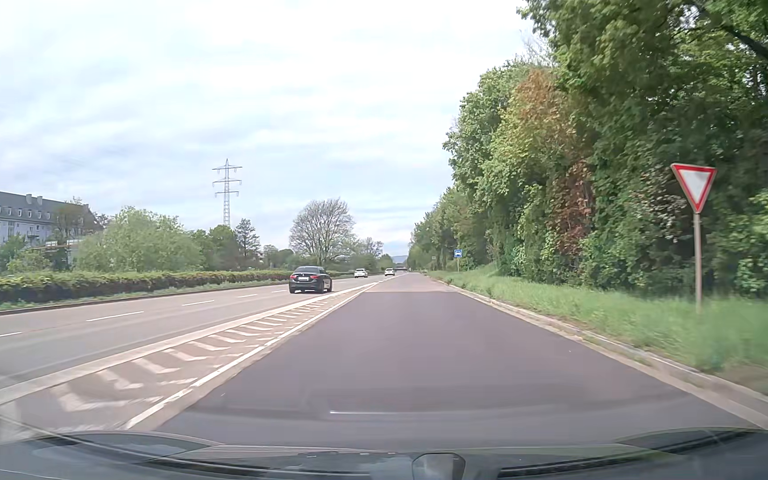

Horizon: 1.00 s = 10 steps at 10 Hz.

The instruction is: Follow the waypoints while adhering to traffic rules and regulations

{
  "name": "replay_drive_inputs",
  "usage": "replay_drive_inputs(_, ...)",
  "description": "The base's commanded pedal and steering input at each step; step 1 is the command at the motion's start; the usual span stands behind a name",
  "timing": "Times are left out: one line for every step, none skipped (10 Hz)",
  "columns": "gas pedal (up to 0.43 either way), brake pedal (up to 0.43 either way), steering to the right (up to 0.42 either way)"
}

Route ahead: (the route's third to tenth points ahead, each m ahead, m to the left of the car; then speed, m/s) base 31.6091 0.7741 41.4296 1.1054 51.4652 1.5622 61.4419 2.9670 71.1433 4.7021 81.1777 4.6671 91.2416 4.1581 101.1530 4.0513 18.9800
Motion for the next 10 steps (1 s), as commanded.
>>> replay_drive_inputs(0.177, 0.000, 0.002)
replay_drive_inputs(0.177, 0.000, 0.001)
replay_drive_inputs(0.177, 0.000, 0.001)
replay_drive_inputs(0.177, 0.000, 0.002)
replay_drive_inputs(0.169, 0.000, 0.002)
replay_drive_inputs(0.169, 0.000, 0.002)
replay_drive_inputs(0.157, 0.000, 0.002)
replay_drive_inputs(0.157, 0.000, 0.002)
replay_drive_inputs(0.157, 0.000, 0.002)
replay_drive_inputs(0.157, 0.000, 0.002)
